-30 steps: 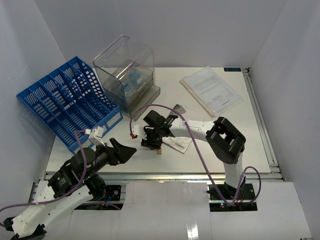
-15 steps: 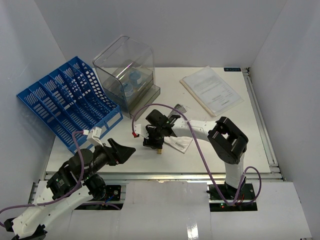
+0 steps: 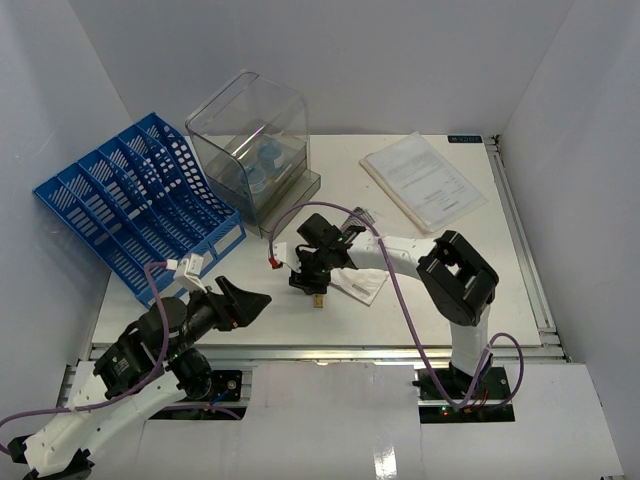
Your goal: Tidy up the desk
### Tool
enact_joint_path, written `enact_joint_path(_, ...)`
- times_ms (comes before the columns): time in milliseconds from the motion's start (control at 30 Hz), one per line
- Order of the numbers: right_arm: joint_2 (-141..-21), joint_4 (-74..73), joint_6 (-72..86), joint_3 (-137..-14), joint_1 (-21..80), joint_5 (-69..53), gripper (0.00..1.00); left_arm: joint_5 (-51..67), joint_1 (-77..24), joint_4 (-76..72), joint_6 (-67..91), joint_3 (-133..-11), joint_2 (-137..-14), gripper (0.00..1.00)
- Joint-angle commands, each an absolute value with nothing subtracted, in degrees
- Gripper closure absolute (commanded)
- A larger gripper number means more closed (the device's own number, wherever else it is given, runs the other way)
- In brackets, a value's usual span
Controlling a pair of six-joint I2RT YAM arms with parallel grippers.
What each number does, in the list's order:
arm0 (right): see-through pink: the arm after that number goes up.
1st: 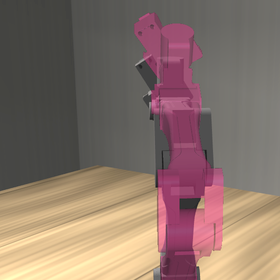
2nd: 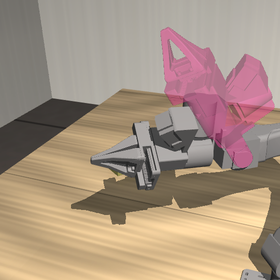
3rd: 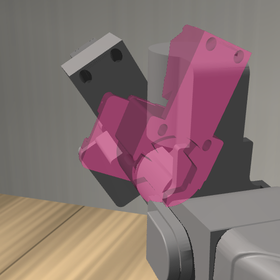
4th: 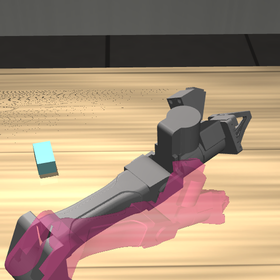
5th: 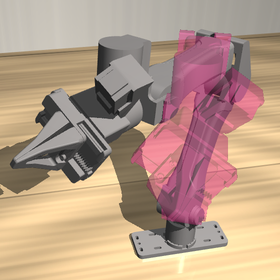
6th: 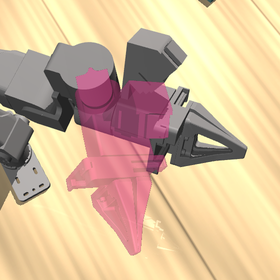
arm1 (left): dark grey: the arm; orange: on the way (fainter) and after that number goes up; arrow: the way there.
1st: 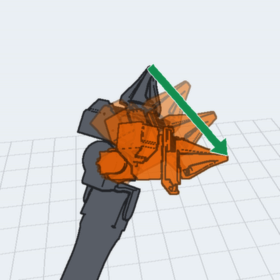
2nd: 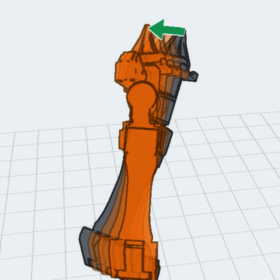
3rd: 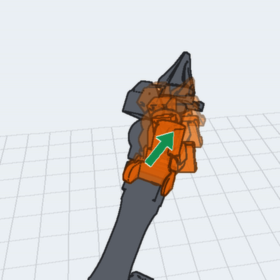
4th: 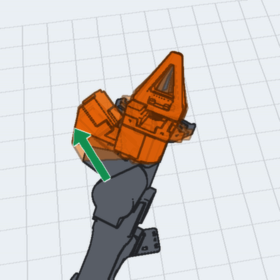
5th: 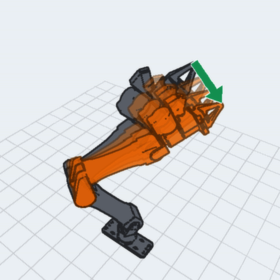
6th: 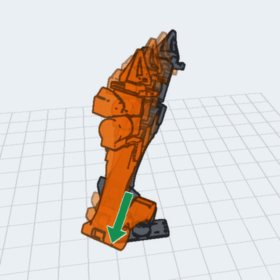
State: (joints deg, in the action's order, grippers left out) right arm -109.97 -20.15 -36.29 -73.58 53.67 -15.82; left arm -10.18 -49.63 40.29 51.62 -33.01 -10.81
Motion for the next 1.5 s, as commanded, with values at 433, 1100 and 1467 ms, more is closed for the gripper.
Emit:
enact_joint_path(433, -113.9, -25.6, -31.9, -77.1, 47.1, -20.3, 0.42, -12.6, -49.5, 41.3, 53.3, -33.0, -9.4, 0.02)
enact_joint_path(1100, -109.6, -25.5, -34.1, -77.1, 51.9, -20.7, 0.41, -12.4, -49.5, 41.3, 53.3, -33.1, -10.3, 0.02)
enact_joint_path(1467, -103.6, -26.7, -44.7, -76.2, 51.9, -30.9, 0.27, -12.3, -49.5, 41.5, 53.3, -33.1, -10.3, 0.02)
